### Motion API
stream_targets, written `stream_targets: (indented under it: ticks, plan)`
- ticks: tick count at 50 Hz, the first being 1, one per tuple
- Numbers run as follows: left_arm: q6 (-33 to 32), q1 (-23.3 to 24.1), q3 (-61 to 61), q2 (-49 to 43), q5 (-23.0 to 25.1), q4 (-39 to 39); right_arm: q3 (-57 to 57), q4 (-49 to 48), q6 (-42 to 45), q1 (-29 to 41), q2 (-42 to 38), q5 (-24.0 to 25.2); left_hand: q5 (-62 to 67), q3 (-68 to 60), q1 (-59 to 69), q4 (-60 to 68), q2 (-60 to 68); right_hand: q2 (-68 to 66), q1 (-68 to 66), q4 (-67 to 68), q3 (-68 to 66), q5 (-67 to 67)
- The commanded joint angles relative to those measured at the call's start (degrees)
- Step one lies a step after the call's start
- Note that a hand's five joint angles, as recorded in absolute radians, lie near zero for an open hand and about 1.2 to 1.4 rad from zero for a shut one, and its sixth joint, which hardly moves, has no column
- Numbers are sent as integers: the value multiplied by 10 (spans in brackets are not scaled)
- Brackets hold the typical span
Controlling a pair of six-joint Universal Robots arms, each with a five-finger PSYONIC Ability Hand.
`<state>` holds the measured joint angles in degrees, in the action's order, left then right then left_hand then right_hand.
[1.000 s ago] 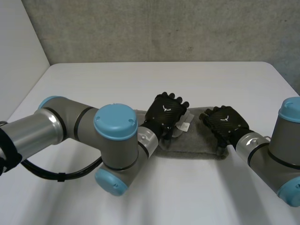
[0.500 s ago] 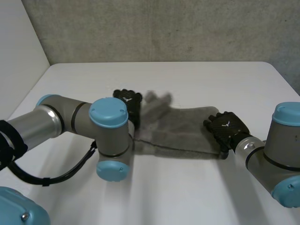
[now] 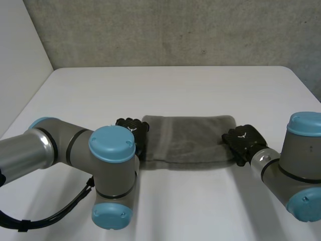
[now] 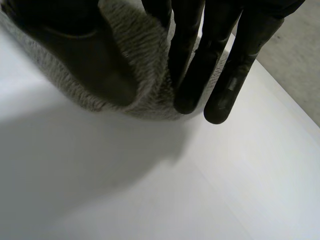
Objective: Fold the towel.
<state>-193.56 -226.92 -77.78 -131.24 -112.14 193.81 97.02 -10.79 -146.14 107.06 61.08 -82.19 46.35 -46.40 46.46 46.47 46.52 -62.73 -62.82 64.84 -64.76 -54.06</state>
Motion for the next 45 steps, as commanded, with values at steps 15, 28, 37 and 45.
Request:
stream_targets:
  ticks: [15, 28, 37, 45]
  plan:
    - [23, -56, -54, 151, 17, -3, -72, 5, 234, 35, 33, -71, -253, 153, -154, -154, -154, -173, -172, 152, -152, -159]
    - [26, -121, -94, 220, 69, 0, -185, -3, 357, 220, -74, 64, -256, 157, -157, -157, -158, -173, -172, 152, -152, -159]
    - [25, -120, -101, 220, 71, 3, -182, -9, 328, 225, -104, 41, -268, 168, -169, -169, -170, 207, 208, -228, 227, 220]
    - [27, -115, -79, 219, 94, 9, -159, -13, 86, 197, 9, 12, -312, 212, -213, -213, -213, 527, 528, -548, 548, 541]
